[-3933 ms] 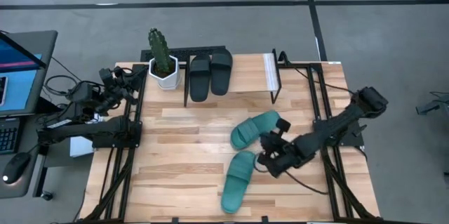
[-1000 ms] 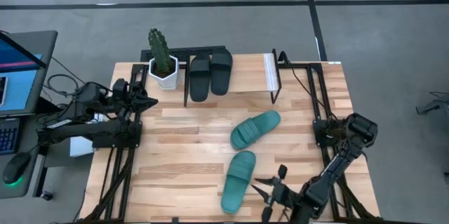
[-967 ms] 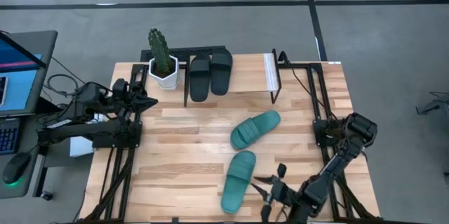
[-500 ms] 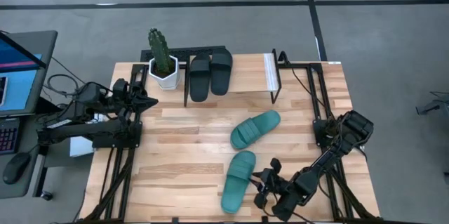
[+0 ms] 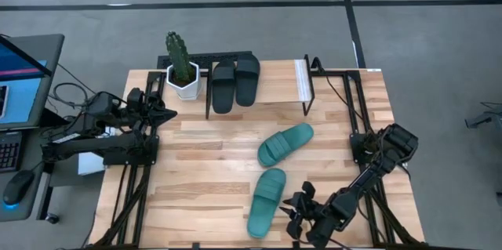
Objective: Pick and place slides into the shelf
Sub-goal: Put the top green slide on the shelf
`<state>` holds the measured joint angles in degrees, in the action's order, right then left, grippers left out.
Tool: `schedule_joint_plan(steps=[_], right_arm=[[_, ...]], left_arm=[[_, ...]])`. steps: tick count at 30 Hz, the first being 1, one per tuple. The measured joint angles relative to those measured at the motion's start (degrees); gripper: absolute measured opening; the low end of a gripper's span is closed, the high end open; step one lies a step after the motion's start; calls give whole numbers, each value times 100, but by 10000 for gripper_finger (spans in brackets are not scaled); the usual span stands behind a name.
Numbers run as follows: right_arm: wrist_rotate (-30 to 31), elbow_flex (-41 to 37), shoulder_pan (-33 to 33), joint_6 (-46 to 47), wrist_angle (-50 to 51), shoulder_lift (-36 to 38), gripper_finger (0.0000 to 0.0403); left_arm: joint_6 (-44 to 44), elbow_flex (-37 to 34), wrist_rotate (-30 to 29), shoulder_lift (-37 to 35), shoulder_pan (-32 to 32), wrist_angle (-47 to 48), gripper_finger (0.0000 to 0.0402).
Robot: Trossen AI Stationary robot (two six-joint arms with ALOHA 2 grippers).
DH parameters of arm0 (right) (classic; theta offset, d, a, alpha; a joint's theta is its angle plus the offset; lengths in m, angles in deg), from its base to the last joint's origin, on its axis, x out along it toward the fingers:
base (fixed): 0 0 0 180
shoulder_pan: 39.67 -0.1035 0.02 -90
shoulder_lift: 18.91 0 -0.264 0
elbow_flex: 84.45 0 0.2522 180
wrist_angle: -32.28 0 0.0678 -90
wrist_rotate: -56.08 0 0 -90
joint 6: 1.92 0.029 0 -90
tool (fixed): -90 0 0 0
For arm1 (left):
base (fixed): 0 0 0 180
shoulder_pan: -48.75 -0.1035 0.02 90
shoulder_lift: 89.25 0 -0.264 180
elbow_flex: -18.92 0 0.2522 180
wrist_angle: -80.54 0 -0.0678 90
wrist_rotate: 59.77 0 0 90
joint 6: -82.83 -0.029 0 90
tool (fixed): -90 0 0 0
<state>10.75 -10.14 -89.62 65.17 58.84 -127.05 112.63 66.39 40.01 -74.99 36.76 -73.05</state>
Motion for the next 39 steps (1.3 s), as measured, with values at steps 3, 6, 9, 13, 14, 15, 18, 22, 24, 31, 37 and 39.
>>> schedule_joint_plan(steps=[3, 6, 9, 13, 14, 15, 18, 22, 24, 31, 37, 39], right_arm=[[-175, 0, 93, -4, -40, 0, 97], [-302, 0, 193, -100, -98, 0, 97], [-337, 2, 283, -268, -215, 0, 97], [-441, 4, 387, -308, -223, 2, 97], [-474, 8, 409, -308, -223, 2, 97], [-491, 9, 425, -310, -223, 4, 97], [-499, 9, 465, -312, -212, 4, 97], [-498, 13, 531, -307, -94, 4, 97], [-519, 13, 549, -271, -2, 4, 97], [-583, 17, 560, -8, 365, 4, 97], [-606, 17, 656, -4, 402, 9, 97], [-602, 17, 710, -4, 418, 9, 97]], left_arm=[[0, 0, -1, 0, 1, 0, 0], [0, 0, -2, 0, 0, 0, 0], [0, 0, -2, 0, 0, 0, 0], [0, 0, -2, 0, 0, 0, 0], [1, 0, -2, 0, 0, 0, 0], [2, 0, -4, 0, 2, 0, 0], [2, 0, -4, 0, 0, 0, 0], [2, 0, -2, 0, 1, 0, 0], [2, 0, -4, 0, 2, 0, 0], [2, 0, -2, 0, 0, 0, 0], [2, 0, -4, 0, 1, 0, 0], [2, 0, -4, 0, 0, 0, 0]])
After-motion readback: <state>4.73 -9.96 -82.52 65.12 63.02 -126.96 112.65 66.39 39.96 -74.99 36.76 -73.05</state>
